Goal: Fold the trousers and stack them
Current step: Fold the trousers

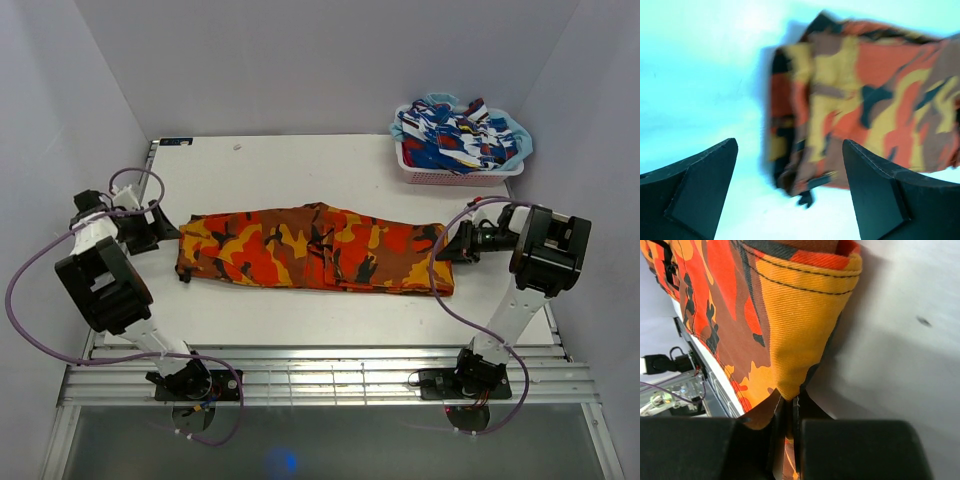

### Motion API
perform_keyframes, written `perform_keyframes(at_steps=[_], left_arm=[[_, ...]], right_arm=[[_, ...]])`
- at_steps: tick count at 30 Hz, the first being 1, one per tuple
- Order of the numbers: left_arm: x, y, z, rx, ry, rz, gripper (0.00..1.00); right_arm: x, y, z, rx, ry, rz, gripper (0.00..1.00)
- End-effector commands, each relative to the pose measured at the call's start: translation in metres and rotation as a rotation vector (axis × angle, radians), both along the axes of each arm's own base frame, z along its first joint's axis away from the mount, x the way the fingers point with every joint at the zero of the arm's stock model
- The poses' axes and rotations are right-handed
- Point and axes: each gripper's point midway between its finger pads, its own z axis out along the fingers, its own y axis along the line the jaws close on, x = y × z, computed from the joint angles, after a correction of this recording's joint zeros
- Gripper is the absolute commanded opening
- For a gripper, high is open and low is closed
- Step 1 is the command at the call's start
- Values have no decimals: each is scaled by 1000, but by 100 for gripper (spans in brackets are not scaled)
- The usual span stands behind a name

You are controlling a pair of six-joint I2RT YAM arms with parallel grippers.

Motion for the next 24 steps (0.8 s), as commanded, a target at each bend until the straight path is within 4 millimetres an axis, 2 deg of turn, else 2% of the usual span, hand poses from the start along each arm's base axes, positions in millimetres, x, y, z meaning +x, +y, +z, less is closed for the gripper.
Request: perform_keyframes(at_steps=[1, 2, 3, 5, 6, 10, 11, 12, 15, 17, 21, 24], left_arm=[[-24, -3, -23, 88, 48, -111, 96], [-22, -3, -26, 94, 31, -120, 96], [-26, -9, -32, 69, 34, -127, 96], [-22, -24, -30, -13, -6, -163, 96], [-22, -28, -37, -45, 7, -168, 96], [-9, -38, -43, -128, -22, -166, 92], [-3, -39, -41, -139, -46, -174, 88], [1, -46, -35, -176, -73, -195, 73], [8, -57, -13, -267, -133, -237, 57], [11, -63, -3, -270, -146, -260, 60], [14, -73, -5, -266, -126, -279, 64], [16, -81, -11, -268, -104, -291, 59]], right_arm=[[-1, -21, 27, -63, -73, 29, 8], [-2, -26, 29, -74, -74, 21, 8], [-4, -29, 32, -81, -77, 31, 8], [-6, -37, 33, -98, -74, 23, 8], [-5, -40, 34, -103, -76, 22, 8], [-8, -49, 32, -117, -52, 29, 8], [-9, -50, 30, -127, -46, 34, 8], [-8, -52, 28, -130, -41, 34, 8], [-6, -54, 27, -136, -34, 36, 8], [-5, -56, 26, -141, -27, 40, 8], [-4, -57, 24, -142, -21, 44, 8], [-3, -58, 23, -144, -18, 44, 8]])
